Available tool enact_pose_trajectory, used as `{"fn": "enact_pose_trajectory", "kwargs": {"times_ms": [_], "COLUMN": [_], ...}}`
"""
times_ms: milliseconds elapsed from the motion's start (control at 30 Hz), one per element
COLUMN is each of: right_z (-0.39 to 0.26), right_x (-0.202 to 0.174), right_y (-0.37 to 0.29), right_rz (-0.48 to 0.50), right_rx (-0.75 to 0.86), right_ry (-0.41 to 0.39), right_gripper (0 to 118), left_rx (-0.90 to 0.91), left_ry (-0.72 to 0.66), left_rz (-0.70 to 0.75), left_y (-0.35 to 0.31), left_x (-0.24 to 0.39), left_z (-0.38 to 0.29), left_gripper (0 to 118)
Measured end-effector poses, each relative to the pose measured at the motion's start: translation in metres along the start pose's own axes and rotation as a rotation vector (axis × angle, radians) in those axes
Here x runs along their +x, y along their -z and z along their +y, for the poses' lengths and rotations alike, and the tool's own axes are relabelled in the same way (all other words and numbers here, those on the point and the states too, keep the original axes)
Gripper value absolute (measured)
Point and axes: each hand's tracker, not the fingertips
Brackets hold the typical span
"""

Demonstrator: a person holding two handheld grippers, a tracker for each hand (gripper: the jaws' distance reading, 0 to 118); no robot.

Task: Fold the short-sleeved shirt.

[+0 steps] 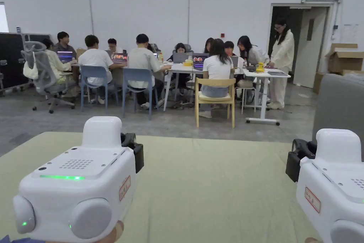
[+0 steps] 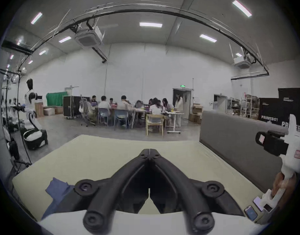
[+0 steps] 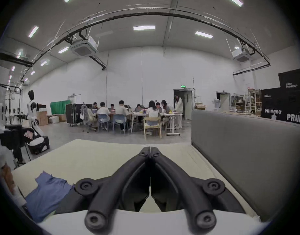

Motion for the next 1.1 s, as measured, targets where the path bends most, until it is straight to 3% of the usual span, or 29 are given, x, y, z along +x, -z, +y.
{"fn": "enact_pose_trajectory", "kwargs": {"times_ms": [33, 167, 333, 433, 600, 767, 1100], "right_z": [-0.002, -0.002, -0.016, -0.027, -0.047, -0.082, -0.184], "right_x": [-0.009, -0.083, -0.211, -0.259, -0.284, -0.306, -0.342], "right_y": [0.005, 0.027, 0.025, 0.015, 0.02, 0.039, 0.089], "right_rz": [0.014, 0.221, 0.651, 0.782, 0.783, 0.765, 0.76], "right_rx": [-0.001, -0.03, -0.106, -0.151, -0.199, -0.294, -0.552], "right_ry": [-0.01, -0.014, 0.05, 0.09, 0.051, -0.092, -0.199], "right_gripper": [2, 2, 2, 2, 2, 2, 2], "left_rx": [-0.001, -0.023, -0.083, -0.149, -0.258, -0.422, -0.788], "left_ry": [-0.004, -0.009, 0.018, 0.002, -0.006, -0.067, -0.164], "left_rz": [0.031, 0.19, 0.476, 0.536, 0.488, 0.417, 0.296], "left_y": [-0.004, -0.034, -0.087, -0.104, -0.08, -0.019, 0.122], "left_x": [-0.011, -0.069, -0.154, -0.184, -0.208, -0.225, -0.266], "left_z": [-0.001, -0.001, -0.012, -0.022, -0.053, -0.11, -0.275], "left_gripper": [0, 0, 0, 0, 0, 0, 0]}}
